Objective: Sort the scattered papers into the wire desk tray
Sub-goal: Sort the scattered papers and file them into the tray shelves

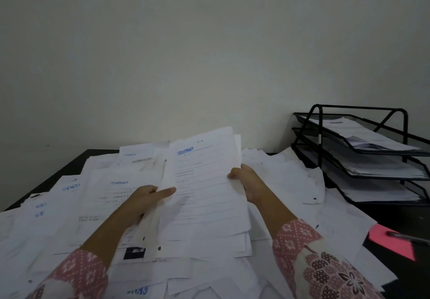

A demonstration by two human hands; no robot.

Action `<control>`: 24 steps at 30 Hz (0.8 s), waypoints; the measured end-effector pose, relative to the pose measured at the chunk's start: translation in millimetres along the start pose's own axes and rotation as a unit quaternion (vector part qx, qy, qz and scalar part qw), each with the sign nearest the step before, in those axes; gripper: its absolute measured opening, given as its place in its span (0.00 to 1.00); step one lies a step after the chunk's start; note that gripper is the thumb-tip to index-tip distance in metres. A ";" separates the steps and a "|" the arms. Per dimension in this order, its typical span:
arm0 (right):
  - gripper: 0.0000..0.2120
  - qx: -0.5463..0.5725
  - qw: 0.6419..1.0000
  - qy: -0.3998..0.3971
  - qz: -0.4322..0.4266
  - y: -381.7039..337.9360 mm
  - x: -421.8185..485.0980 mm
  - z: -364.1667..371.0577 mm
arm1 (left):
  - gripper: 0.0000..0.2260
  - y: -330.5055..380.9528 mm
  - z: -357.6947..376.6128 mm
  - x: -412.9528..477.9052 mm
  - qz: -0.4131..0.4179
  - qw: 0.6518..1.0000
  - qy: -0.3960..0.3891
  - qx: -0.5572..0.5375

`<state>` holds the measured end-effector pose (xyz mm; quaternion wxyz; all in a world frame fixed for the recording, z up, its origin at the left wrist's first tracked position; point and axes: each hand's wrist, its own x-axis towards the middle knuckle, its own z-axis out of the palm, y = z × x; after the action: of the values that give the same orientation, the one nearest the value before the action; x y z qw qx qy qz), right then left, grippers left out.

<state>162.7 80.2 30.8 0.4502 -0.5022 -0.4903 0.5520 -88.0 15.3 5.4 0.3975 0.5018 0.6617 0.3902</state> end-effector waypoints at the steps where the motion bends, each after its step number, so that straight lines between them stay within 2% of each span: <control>1: 0.14 -0.036 0.999 0.018 0.008 3.4 3.1 -0.1 | 0.13 2.2 4.3 -0.9 0.013 1.000 -0.010 0.008; 3: 0.17 -0.108 0.993 0.038 0.016 9.2 7.7 1.8 | 0.21 4.3 13.0 -0.3 0.017 0.999 -0.030 0.015; 5: 0.16 -0.176 0.983 0.043 0.000 13.8 11.0 1.3 | 0.24 8.3 19.5 -3.5 0.020 0.997 -0.027 0.064; 7: 0.05 -0.301 0.950 0.070 -0.037 16.2 12.1 -9.0 | 0.24 6.9 23.5 -2.4 0.025 0.993 -0.016 0.112; 8: 0.05 -0.377 0.920 0.099 -0.045 16.8 11.6 -18.7 | 0.24 6.7 23.4 -2.6 0.026 0.992 -0.012 0.121; 10: 0.11 -0.498 0.851 0.166 -0.018 18.4 10.4 -45.0 | 0.23 5.2 21.0 -2.2 0.032 0.993 -0.010 0.114; 12: 0.27 -0.546 0.810 0.210 0.055 19.7 5.1 -73.1 | 0.23 3.0 17.4 -1.3 0.027 0.995 -0.008 0.097; 14: 0.38 -0.541 0.807 0.212 0.107 22.3 -3.3 -96.6 | 0.24 1.7 17.1 -1.6 0.026 0.997 0.002 0.079; 16: 0.45 -0.535 0.809 0.208 0.129 27.8 -6.3 -113.5 | 0.24 0.7 19.7 -2.1 0.024 0.998 0.009 0.062; 19: 0.49 -0.488 0.838 0.207 0.127 33.2 -8.5 -126.9 | 0.25 0.3 27.1 -2.8 0.020 0.999 0.028 0.033; 20: 0.45 -0.461 0.855 0.206 0.121 33.8 -7.5 -130.2 | 0.24 1.1 29.5 -3.8 0.018 0.999 0.035 0.027; 23: 0.20 -0.419 0.878 0.204 0.109 33.0 -5.6 -137.0 | 0.24 4.6 35.0 -4.7 0.015 0.998 0.062 0.013; 24: 0.15 -0.400 0.887 0.207 0.106 32.6 -4.7 -139.3 | 0.25 6.1 36.4 -5.1 0.015 0.998 0.068 0.010</control>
<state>301.8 84.2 -3.1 0.2414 -0.7918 -0.5085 0.2372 -51.5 15.8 -2.2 0.3405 0.4880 0.6833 0.4232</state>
